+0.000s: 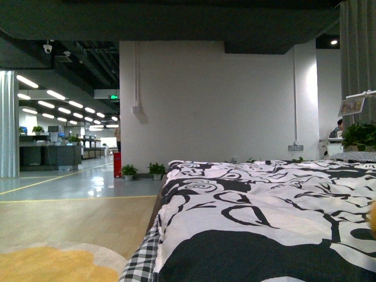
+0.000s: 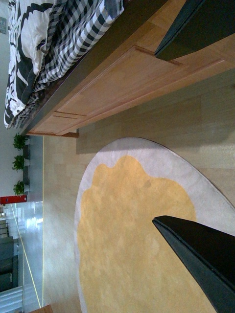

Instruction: Put away toys

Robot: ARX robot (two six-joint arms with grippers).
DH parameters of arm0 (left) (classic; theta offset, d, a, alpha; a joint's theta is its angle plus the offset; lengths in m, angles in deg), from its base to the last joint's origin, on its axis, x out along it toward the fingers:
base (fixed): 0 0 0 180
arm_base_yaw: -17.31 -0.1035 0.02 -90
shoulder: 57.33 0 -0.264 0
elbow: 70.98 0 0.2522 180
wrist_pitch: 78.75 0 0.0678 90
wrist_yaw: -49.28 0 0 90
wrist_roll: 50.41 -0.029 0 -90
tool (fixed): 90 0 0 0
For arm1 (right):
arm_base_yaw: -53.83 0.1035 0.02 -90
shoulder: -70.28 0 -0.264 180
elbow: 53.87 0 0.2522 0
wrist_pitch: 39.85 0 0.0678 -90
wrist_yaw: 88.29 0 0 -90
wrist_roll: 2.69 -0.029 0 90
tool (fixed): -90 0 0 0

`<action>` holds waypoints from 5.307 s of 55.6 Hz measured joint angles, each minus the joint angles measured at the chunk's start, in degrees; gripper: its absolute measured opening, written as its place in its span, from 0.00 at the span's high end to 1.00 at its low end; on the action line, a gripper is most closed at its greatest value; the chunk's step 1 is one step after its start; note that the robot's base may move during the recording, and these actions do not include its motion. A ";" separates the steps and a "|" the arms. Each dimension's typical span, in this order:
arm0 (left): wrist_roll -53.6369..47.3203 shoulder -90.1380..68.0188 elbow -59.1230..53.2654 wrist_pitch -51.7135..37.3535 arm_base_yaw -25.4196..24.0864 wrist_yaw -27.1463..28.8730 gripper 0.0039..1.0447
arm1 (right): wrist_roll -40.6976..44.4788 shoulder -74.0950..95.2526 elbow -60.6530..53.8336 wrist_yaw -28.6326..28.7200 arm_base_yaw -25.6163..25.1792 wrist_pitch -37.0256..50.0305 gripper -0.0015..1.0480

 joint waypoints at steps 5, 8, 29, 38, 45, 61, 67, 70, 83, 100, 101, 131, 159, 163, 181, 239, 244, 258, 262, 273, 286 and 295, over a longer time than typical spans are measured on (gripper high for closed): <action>0.00 0.00 0.00 0.00 0.00 0.00 0.06 | 1.84 -2.80 -5.22 -5.92 5.64 2.01 0.93; 0.00 0.00 0.00 0.00 0.00 -0.02 0.06 | 2.51 -4.57 -7.61 -5.84 6.67 3.32 0.93; 0.00 0.00 0.00 0.00 0.00 -0.02 0.06 | 3.08 -15.96 -18.16 -6.34 6.97 2.97 0.93; 0.00 0.00 0.00 0.00 0.00 -0.04 0.06 | 3.10 -18.51 -20.65 -6.21 6.99 3.30 0.93; 0.00 0.00 0.00 0.00 0.00 -0.07 0.06 | 3.10 -19.76 -22.08 -6.23 6.99 3.78 0.93; 0.00 0.00 0.00 0.00 0.00 -0.07 0.06 | 3.10 -21.59 -24.39 -6.23 6.99 4.37 0.93; 0.00 0.00 0.00 0.00 0.00 -0.07 0.06 | 3.10 -22.16 -25.03 -6.23 6.99 4.50 0.93; 0.00 0.00 0.00 0.00 0.00 -0.07 0.06 | 3.10 -22.40 -25.31 -6.23 7.02 4.55 0.93; 0.00 0.00 0.00 0.00 0.00 -0.02 0.06 | 3.10 -24.98 -28.15 -6.19 7.02 4.96 0.93; 0.00 0.00 0.00 0.00 0.00 -0.07 0.06 | 3.10 -25.09 -28.35 -6.21 7.02 4.98 0.93; 0.00 0.00 0.00 0.00 0.00 -0.07 0.06 | 3.10 -25.09 -28.35 -6.21 7.02 4.98 0.93; 0.00 -0.04 0.00 0.00 -0.07 0.02 0.06 | 3.21 -24.87 -28.37 -5.73 7.21 4.63 0.93; 0.00 0.02 0.00 0.00 -0.04 0.02 0.06 | 3.23 -24.94 -28.37 -6.03 7.17 4.48 0.93; 0.00 0.02 0.00 0.00 -0.04 0.00 0.06 | 3.23 -24.94 -28.37 -6.03 7.17 4.48 0.93; 0.00 0.02 0.00 0.00 -0.04 -0.02 0.06 | 3.23 -24.92 -28.37 -6.01 7.21 4.48 0.93; -0.13 0.02 0.00 0.00 -0.04 -0.13 0.06 | 3.23 -24.94 -28.37 -5.57 7.17 4.46 0.93; -0.13 0.02 0.00 0.00 -0.04 -0.13 0.06 | 3.26 -24.94 -28.37 -5.99 7.17 4.48 0.93; -0.13 0.02 0.00 0.00 -0.11 0.15 0.06 | 3.26 -24.94 -28.37 -5.33 7.26 4.48 0.93; -0.13 0.02 0.00 0.00 -0.09 0.04 0.06 | 3.23 -24.94 -28.37 -5.35 7.26 4.48 0.93; -0.13 0.02 0.00 0.00 -0.09 -0.09 0.06 | 3.26 -24.94 -28.37 -6.19 7.23 4.48 0.93; -0.13 0.02 0.00 0.00 -0.09 -0.11 0.06 | 3.23 -24.94 -28.37 -5.97 7.23 4.48 0.93; -0.13 0.04 0.00 0.00 -0.09 -0.11 0.06 | 3.23 -24.94 -28.37 -5.99 7.23 4.48 0.93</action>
